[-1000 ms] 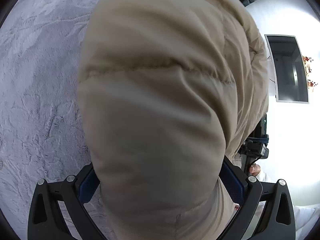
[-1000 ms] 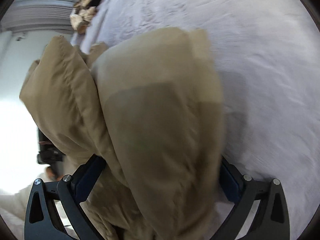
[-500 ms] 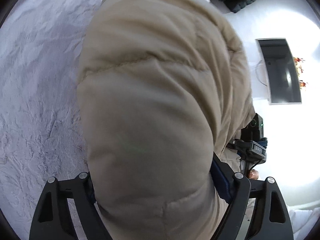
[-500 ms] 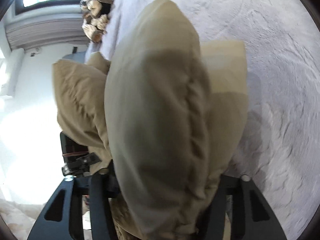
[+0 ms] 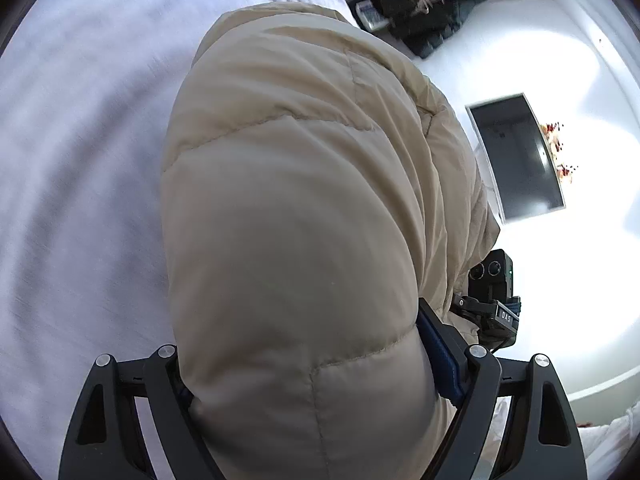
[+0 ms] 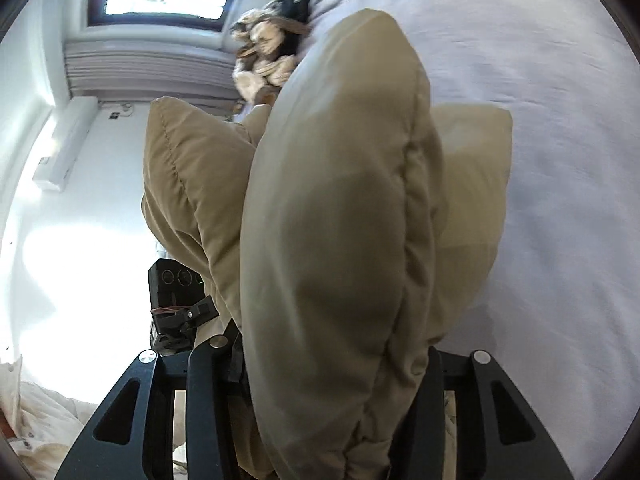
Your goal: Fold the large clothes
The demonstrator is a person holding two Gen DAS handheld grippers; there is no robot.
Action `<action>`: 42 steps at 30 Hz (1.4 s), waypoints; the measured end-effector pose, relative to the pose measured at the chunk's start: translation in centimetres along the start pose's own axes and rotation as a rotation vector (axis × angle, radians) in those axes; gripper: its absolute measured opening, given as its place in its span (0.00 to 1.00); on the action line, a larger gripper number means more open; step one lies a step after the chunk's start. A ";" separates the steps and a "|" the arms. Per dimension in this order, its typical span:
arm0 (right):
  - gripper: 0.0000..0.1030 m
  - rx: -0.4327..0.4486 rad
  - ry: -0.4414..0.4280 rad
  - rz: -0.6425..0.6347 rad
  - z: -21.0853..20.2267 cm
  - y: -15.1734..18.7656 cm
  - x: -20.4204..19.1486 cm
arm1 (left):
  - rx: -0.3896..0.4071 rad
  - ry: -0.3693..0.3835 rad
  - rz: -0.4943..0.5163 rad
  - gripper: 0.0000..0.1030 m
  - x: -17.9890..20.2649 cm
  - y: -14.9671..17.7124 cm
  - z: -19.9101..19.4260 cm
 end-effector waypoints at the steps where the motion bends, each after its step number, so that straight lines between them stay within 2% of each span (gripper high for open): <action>1: 0.46 -0.005 -0.008 -0.011 1.1 -0.5 -0.8 | 0.016 -0.013 0.004 0.84 -0.7 -0.9 -1.6; 4: 0.46 -0.031 -0.030 -0.033 6.0 -2.0 -3.9 | 0.074 -0.055 -0.002 0.84 -3.9 -5.1 -6.3; 8: 0.46 -0.067 -0.023 -0.031 12.4 -3.8 -5.6 | 0.110 -0.121 -0.038 0.84 -9.4 -8.9 -9.6; 12: 0.46 -0.109 0.029 -0.006 18.1 -5.4 -4.6 | 0.129 -0.190 -0.103 0.84 -15.2 -10.6 -10.7; 15: 0.56 -0.135 0.135 0.053 20.9 -5.4 -2.7 | 0.125 -0.229 -0.126 0.86 -17.9 -9.9 -10.0; 18: 0.61 -0.122 0.206 0.079 20.0 -4.9 -2.0 | 0.133 -0.267 -0.087 0.88 -16.9 -9.2 -8.8; 22: 0.60 -0.062 0.405 0.021 15.7 -3.8 -2.6 | 0.142 -0.350 -0.054 0.90 -15.8 -10.4 -8.3; 23: 0.55 -0.040 0.443 -0.005 14.5 -3.6 -3.0 | 0.149 -0.369 -0.052 0.90 -15.5 -10.6 -8.1; 24: 0.42 -0.008 0.490 -0.051 13.1 -3.0 -3.9 | 0.154 -0.384 -0.050 0.90 -14.3 -10.5 -7.1; 25: 0.36 0.005 0.516 -0.084 11.8 -3.5 -4.7 | 0.157 -0.401 -0.046 0.90 -14.1 -10.2 -6.7; 26: 0.20 0.012 0.513 -0.114 10.8 -3.1 -5.7 | 0.161 -0.423 -0.039 0.90 -13.9 -10.4 -6.7; 27: 0.14 0.018 0.503 -0.129 11.1 -3.0 -7.1 | 0.161 -0.440 -0.032 0.90 -13.6 -10.3 -6.5; 29: 0.12 0.020 0.467 -0.168 9.7 -1.7 -7.8 | 0.164 -0.482 -0.017 0.90 -11.7 -10.2 -5.5; 30: 0.12 0.012 0.483 -0.204 10.2 -0.9 -8.3 | 0.168 -0.506 -0.009 0.90 -11.0 -10.2 -5.3; 32: 0.12 -0.018 0.557 -0.259 11.5 1.4 -7.4 | 0.180 -0.544 0.008 0.90 -9.7 -10.5 -5.9; 34: 0.12 -0.040 0.616 -0.250 12.7 2.2 -5.7 | 0.207 -0.570 0.031 0.90 -8.1 -10.2 -7.1; 35: 0.12 -0.044 0.659 -0.246 13.3 2.1 -4.3 | 0.217 -0.571 0.040 0.90 -7.8 -9.6 -8.1; 37: 0.12 -0.052 0.681 -0.236 14.4 1.9 -2.4 | 0.227 -0.577 0.052 0.90 -6.9 -7.7 -9.5; 39: 0.11 -0.077 0.691 -0.218 15.4 2.0 -0.8 | 0.198 -0.593 0.062 0.90 -7.5 -5.1 -10.2; 42: 0.10 -0.110 0.727 -0.236 16.2 2.0 -0.1 | 0.145 -0.598 0.044 0.91 -9.4 -2.0 -8.8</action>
Point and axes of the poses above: each gripper's, at about its wrist camera, not at the fingertips, and z roughly the way its jaws point, x to its right, y to its underside, the point moved 9 cm from there along z, roughly the way its jaws point, and after that the axes turned 12 degrees about y, right-handed, at the moved point
